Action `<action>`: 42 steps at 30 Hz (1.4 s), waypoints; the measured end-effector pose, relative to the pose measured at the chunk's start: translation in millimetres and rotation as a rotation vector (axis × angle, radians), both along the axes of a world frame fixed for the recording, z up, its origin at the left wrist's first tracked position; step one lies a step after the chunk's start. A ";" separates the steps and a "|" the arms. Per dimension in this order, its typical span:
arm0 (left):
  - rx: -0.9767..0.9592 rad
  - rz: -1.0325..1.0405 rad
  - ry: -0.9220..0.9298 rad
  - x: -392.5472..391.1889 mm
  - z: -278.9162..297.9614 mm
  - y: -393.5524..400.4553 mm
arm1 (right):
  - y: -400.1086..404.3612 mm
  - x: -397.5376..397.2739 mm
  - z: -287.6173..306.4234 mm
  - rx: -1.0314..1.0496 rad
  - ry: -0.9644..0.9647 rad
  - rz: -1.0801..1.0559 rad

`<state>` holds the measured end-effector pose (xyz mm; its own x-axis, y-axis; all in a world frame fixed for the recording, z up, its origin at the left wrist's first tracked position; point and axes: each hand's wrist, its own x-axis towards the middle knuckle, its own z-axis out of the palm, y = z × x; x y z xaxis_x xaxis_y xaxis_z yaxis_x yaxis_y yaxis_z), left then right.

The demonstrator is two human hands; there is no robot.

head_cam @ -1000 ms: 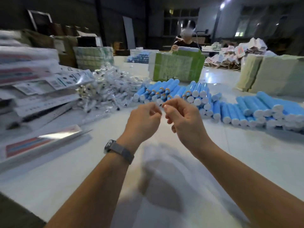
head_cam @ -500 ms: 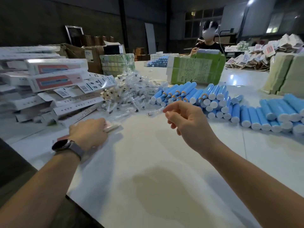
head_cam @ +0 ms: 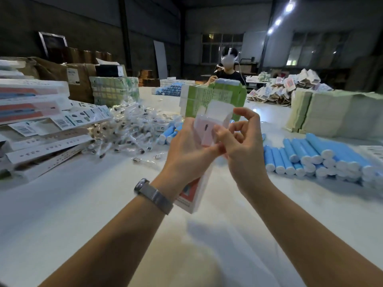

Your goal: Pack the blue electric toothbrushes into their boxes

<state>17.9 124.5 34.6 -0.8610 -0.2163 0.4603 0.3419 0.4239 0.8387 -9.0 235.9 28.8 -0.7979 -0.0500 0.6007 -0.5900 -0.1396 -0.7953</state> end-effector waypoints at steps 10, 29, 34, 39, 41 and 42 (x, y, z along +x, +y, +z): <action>0.383 -0.420 0.143 -1.2 -43.3 1.0 | 8.8 2.5 -5.1 0.102 0.192 0.081; 0.136 -0.183 0.270 -6.0 -52.1 8.4 | 45.7 -101.6 -5.7 0.249 -0.107 -0.347; 0.144 -0.209 0.275 -5.3 -52.6 8.7 | 57.4 -162.4 -5.5 1.051 -0.339 -0.596; 0.144 -0.226 0.258 -4.2 -52.0 9.5 | 41.7 -172.5 -15.6 1.133 -0.314 -0.605; 0.130 -0.228 0.257 -3.7 -51.5 9.9 | 38.8 -171.4 -16.8 1.080 -0.254 -0.671; 0.126 -0.230 0.262 -3.6 -51.3 10.2 | 38.3 -170.9 -15.2 1.067 -0.251 -0.690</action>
